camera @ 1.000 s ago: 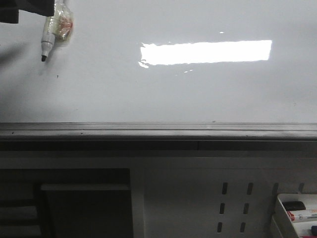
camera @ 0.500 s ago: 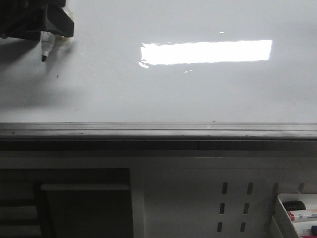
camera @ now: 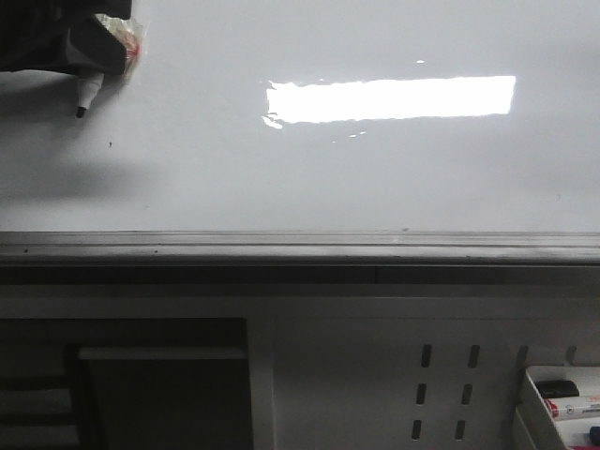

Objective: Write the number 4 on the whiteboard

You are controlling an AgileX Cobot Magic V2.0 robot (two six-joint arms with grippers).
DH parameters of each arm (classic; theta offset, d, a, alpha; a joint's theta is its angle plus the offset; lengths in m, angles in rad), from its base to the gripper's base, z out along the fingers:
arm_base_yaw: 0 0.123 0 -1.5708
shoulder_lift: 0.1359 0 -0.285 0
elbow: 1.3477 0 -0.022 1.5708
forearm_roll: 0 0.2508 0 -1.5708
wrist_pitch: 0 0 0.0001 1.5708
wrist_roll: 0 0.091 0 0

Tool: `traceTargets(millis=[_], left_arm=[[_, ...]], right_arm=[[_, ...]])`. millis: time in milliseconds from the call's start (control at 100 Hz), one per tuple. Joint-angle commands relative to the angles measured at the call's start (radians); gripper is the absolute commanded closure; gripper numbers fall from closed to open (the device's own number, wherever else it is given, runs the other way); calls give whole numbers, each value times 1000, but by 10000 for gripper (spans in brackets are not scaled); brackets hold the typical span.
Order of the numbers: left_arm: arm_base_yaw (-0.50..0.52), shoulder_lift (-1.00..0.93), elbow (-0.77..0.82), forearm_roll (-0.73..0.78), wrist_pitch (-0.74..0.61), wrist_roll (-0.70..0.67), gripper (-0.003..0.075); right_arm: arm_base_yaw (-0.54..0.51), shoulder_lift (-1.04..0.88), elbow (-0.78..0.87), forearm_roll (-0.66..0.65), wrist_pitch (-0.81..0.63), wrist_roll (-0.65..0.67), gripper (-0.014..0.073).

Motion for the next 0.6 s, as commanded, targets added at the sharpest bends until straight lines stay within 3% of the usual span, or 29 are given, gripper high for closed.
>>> traceTargets(millis=[0,240,440,590], left_arm=[[-4,-47,-32,27,-52,-2,741],[-23,-179,-32,230,124,0,741],[-155,-262,-32,370,302,68,741],[-273,-267,-32,426,364,92,741]], right_arm=[[-5,8,-37,21,-58,-14,127],[-5,12,-44,89,-16,-85,128],[-3,91,-117,397,162,-407,175],[-3,200,-201,552,337,-543,179]])
